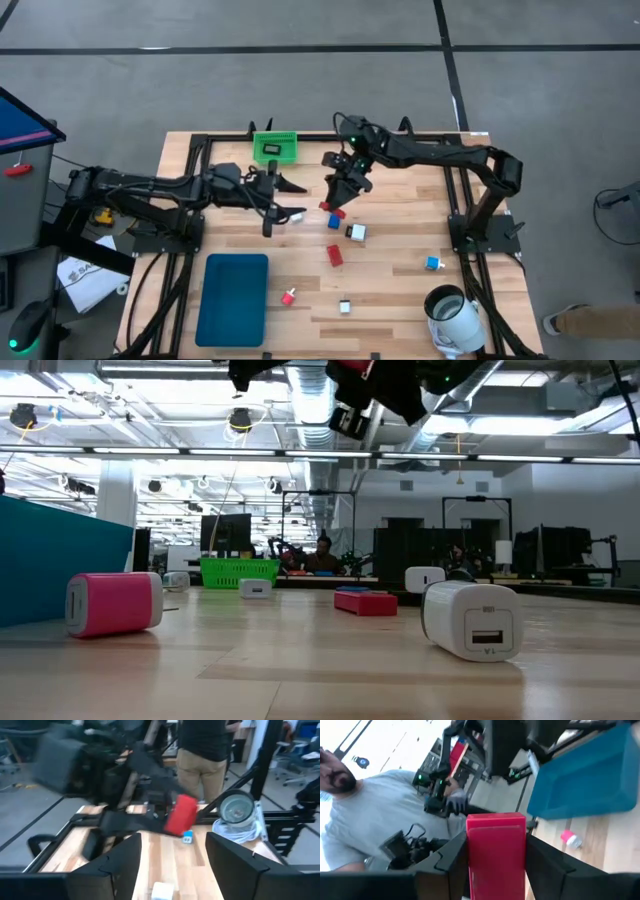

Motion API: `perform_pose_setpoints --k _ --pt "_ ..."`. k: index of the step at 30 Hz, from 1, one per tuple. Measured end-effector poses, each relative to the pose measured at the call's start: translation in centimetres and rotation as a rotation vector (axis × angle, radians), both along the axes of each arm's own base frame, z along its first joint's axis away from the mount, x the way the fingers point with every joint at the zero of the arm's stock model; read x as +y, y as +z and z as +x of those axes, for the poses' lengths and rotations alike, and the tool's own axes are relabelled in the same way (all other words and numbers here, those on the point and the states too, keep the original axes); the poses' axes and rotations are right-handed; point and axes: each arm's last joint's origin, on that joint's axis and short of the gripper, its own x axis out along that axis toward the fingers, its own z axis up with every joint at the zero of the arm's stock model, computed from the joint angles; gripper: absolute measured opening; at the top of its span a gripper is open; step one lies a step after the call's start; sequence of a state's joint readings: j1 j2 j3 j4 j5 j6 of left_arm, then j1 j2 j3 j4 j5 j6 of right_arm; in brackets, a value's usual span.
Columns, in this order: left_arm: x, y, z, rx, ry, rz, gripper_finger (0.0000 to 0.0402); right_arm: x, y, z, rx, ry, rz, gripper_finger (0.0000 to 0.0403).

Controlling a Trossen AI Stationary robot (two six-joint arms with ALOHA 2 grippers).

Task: Pick & Place Office items
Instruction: Put the top red digital clock into the green bin

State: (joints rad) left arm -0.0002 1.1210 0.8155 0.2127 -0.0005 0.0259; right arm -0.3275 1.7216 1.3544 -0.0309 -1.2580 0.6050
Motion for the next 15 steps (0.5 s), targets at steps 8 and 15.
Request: perform_pose_setpoints --k 8,15 --pt "-0.1 0.6 0.0 -0.062 -0.020 0.022 0.0223 -0.2 0.7 0.4 -0.032 -0.074 -0.011 0.0149" --pt "0.4 0.4 0.2 -0.053 -0.031 0.020 0.0222 -0.3 -0.2 2.2 -0.050 -0.106 0.033 0.0164"
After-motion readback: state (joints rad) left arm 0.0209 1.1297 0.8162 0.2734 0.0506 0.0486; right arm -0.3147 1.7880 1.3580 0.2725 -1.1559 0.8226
